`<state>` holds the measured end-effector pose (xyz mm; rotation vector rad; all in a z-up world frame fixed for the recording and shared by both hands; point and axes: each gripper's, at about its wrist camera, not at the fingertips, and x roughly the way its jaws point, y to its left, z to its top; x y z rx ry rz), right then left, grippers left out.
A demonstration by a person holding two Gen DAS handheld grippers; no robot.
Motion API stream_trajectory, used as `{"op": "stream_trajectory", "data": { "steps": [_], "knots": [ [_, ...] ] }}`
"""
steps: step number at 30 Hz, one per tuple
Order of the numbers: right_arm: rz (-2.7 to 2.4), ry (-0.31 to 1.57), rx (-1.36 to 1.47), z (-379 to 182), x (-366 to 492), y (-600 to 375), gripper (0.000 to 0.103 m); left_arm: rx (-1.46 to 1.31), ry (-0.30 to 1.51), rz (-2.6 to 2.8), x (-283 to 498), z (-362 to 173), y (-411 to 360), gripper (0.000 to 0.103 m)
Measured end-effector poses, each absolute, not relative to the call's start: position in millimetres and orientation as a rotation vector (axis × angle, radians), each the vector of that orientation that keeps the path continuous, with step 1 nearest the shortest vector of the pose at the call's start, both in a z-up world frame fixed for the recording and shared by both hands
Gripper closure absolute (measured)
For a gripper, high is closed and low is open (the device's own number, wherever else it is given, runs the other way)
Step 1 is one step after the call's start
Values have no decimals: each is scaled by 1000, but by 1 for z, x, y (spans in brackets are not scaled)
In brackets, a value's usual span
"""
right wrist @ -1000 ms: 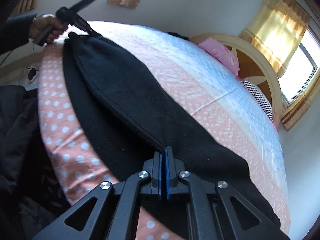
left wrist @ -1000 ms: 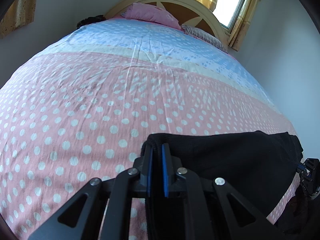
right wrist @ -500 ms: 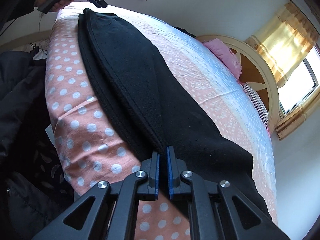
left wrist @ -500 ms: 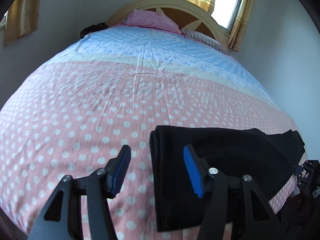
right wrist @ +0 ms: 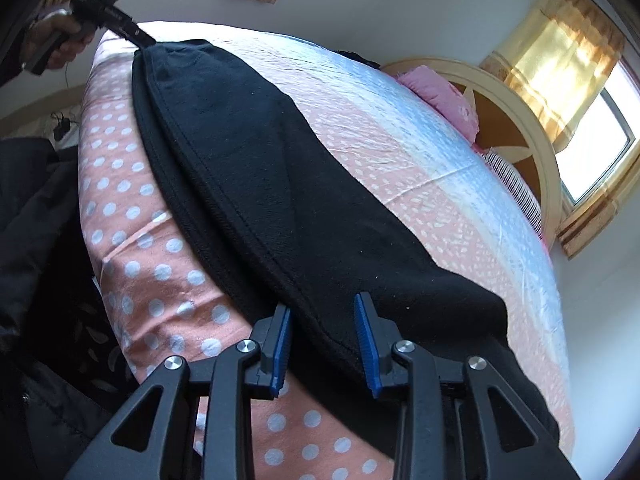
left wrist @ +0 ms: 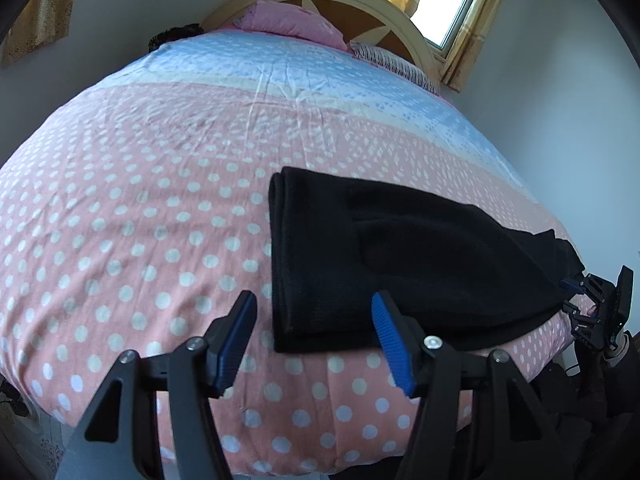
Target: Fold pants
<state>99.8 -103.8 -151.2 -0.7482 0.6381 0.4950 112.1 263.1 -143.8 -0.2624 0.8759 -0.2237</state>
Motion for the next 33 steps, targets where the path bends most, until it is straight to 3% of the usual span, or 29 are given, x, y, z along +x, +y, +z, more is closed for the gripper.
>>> {"op": "stream_trajectory", "data": {
  "steps": [3, 4, 6, 8, 17, 23, 33],
  "knots": [
    [498, 658, -723, -152, 104, -106, 74, -232, 870, -212, 114, -145, 257, 66],
    [504, 663, -712, -153, 105, -106, 87, -198, 862, -204, 110, -142, 255, 81],
    [509, 675, -702, -154, 107, -105, 95, -170, 849, -199, 108, -136, 256, 92],
    [511, 672, -704, -153, 107, -103, 99, -187, 841, -215, 108, -130, 259, 92],
    [512, 600, -671, -120, 94, -109, 100, -230, 799, -249, 99, -116, 267, 93],
    [533, 671, -732, -156, 91, -102, 100, -253, 822, -237, 99, -130, 273, 93],
    [537, 683, -687, -151, 94, -106, 100, -268, 836, -245, 98, -142, 276, 93]
  ]
}}
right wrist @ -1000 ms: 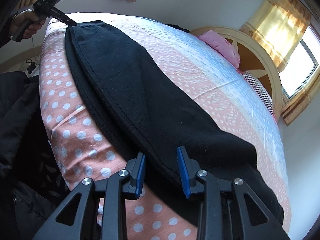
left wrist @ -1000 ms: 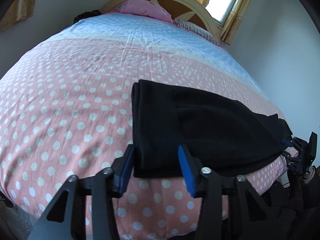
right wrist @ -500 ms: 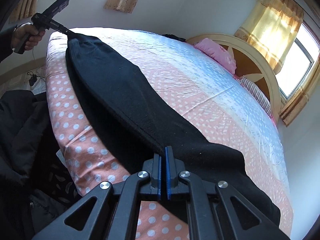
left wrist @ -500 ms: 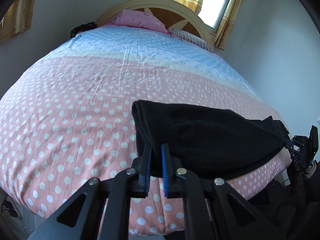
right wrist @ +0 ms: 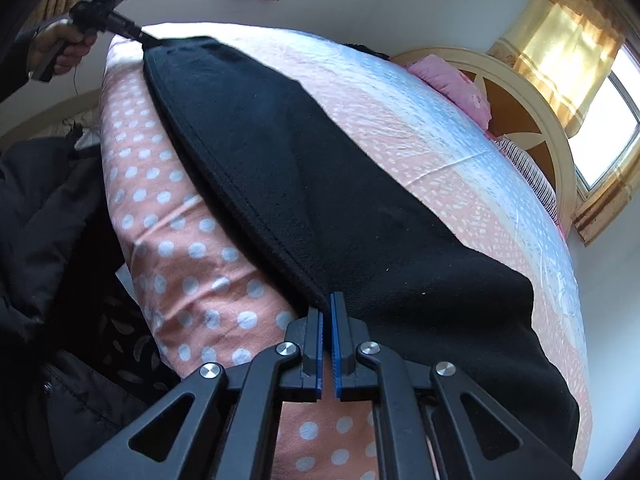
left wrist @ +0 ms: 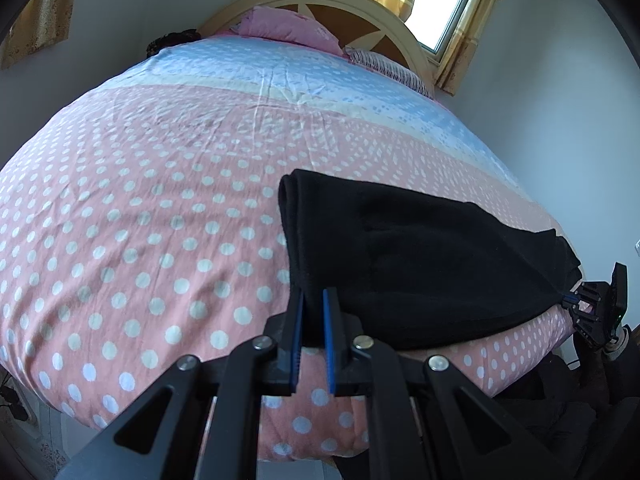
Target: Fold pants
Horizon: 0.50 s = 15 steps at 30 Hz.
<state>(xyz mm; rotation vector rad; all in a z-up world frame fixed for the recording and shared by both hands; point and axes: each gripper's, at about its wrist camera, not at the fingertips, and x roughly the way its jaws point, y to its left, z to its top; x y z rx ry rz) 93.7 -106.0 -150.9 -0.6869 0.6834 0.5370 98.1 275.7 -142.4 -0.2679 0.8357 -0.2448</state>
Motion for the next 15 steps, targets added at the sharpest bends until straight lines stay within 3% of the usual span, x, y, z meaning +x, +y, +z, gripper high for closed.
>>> {"op": "stream_trajectory", "data": {
  "steps": [5, 8, 9, 10, 11, 12, 13, 15],
  "knots": [
    [541, 739, -711, -161, 95, -104, 100, -251, 831, -250, 92, -142, 276, 93],
    [541, 695, -690, -163, 93, -105, 98, -246, 832, -228, 92, -144, 277, 85],
    [538, 703, -679, -162, 94, -107, 90, -239, 826, -211, 90, -143, 278, 85],
    [516, 703, -681, -160, 95, -109, 71, -226, 818, -184, 86, -139, 280, 77],
    [486, 693, -694, -158, 95, -111, 60, -205, 808, -150, 82, -134, 281, 63],
    [453, 678, -704, -156, 95, -114, 46, -179, 793, -125, 79, -128, 282, 56],
    [443, 668, -693, -153, 94, -119, 45, -146, 767, -97, 74, -121, 282, 45],
    [441, 668, -634, -144, 96, -132, 45, -102, 727, -67, 70, -108, 280, 43]
  ]
}}
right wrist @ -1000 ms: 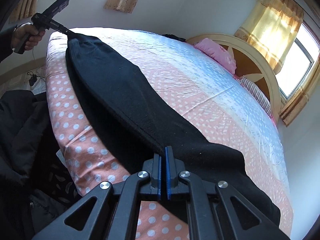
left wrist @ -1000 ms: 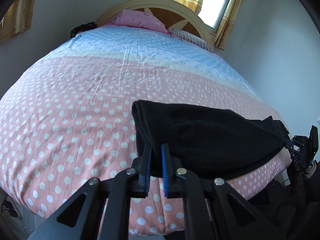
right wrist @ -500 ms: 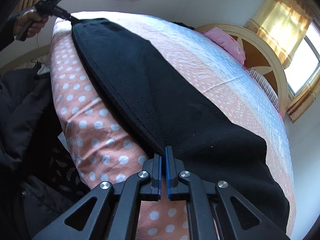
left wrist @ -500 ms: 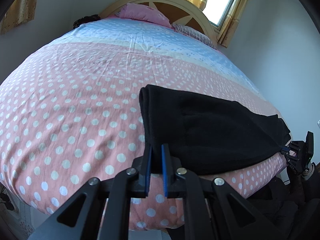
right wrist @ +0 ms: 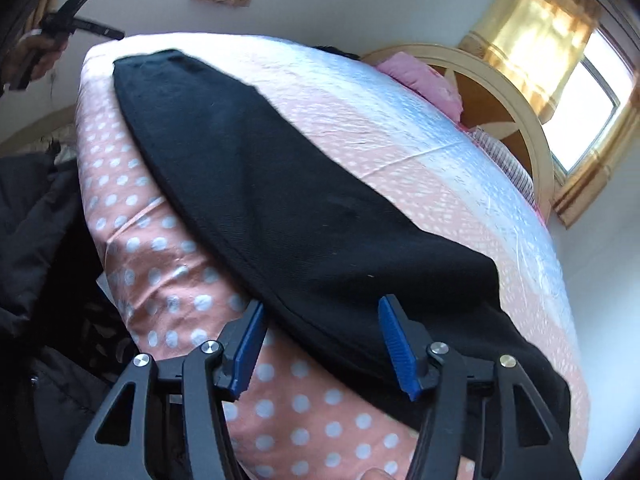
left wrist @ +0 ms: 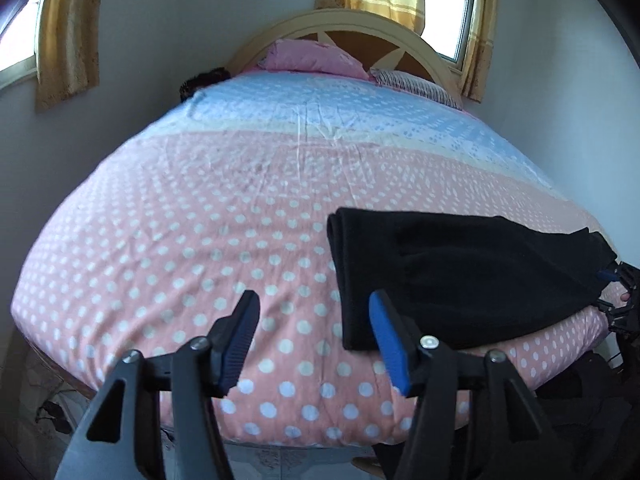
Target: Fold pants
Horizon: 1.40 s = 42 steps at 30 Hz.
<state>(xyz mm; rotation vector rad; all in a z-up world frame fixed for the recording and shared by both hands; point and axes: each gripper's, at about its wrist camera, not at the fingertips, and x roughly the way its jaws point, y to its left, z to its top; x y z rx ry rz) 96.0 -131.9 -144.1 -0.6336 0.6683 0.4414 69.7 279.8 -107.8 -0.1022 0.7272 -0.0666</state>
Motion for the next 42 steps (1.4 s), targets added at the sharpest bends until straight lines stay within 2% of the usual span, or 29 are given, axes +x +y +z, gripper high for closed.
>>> {"op": "stream_trajectory", "data": {
  "steps": [4, 8, 17, 23, 27, 30, 36, 41, 42],
  "knots": [
    [387, 668, -495, -127, 103, -166, 45, -68, 661, -95, 74, -82, 253, 43],
    [270, 662, -336, -113, 107, -202, 45, 48, 649, -215, 95, -72, 181, 43],
    [33, 649, 5, -106, 105, -309, 45, 184, 714, -692, 119, -86, -30, 43],
    [-82, 633, 282, -113, 103, -377, 45, 309, 745, -871, 110, -108, -132, 43],
    [-140, 596, 437, -116, 93, -418, 45, 336, 771, -906, 106, -118, -157, 43],
    [-159, 581, 516, -117, 90, -443, 45, 354, 787, -906, 111, -123, -163, 51],
    [-187, 569, 588, -121, 97, -476, 45, 338, 814, -898, 118, -132, -160, 52],
    [-209, 608, 598, -132, 118, -487, 56, 348, 802, -888, 120, -135, -160, 52],
    [-205, 613, 607, -135, 125, -490, 64, 345, 799, -889, 121, -136, -159, 52]
  ]
}}
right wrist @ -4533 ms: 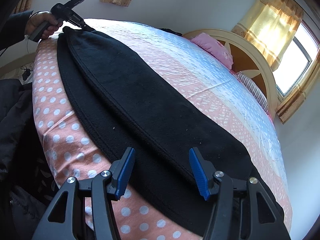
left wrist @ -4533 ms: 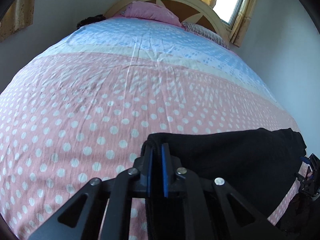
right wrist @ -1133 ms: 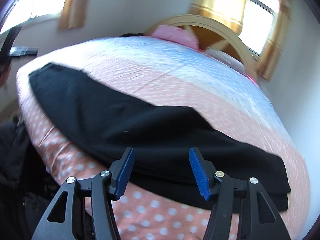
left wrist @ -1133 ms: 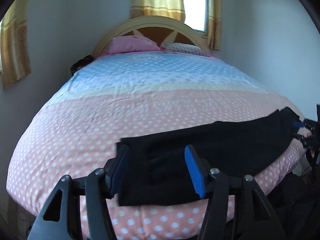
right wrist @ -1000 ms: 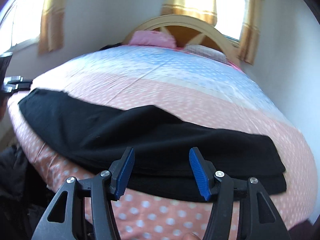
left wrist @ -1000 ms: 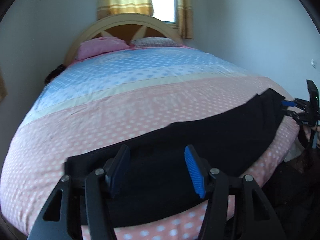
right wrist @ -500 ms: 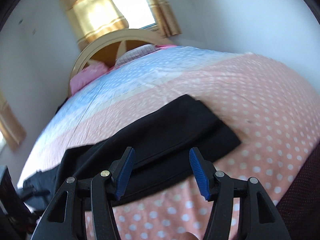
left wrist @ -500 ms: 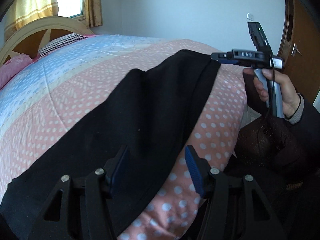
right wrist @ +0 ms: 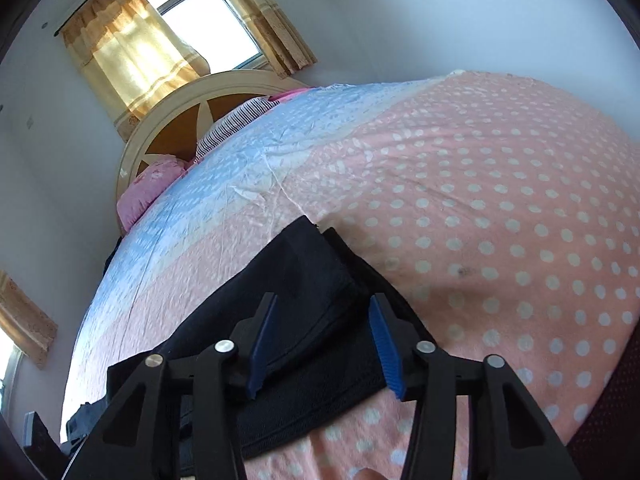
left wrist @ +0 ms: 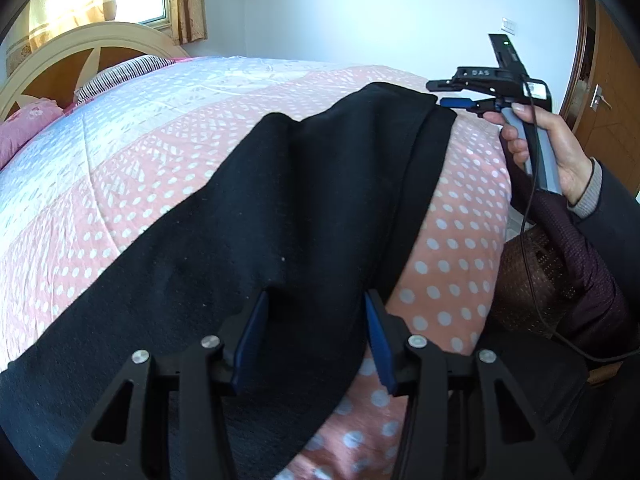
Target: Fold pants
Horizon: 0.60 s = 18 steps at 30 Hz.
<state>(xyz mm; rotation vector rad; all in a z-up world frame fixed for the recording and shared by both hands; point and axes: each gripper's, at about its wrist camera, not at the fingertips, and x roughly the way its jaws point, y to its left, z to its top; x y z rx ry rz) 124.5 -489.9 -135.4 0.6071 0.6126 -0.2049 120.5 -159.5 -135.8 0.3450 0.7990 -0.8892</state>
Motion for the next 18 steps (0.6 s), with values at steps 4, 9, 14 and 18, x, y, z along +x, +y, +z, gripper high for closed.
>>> {"op": "stream_trajectory", "data": {
  "steps": [4, 9, 14, 18],
  "knots": [
    [-172, 623, 625, -140, 134, -494, 97, 313, 799, -900, 124, -138, -157, 52],
    [-157, 505, 609, -115, 114, -495, 98, 294, 794, -907, 125, -137, -155, 52],
    [-220, 517, 596, -119, 93, -507, 98, 293, 789, -916, 126, -138, -155, 51],
    [-247, 554, 687, -143, 89, -527, 98, 279, 789, -926, 127, -139, -153, 51]
  ]
}}
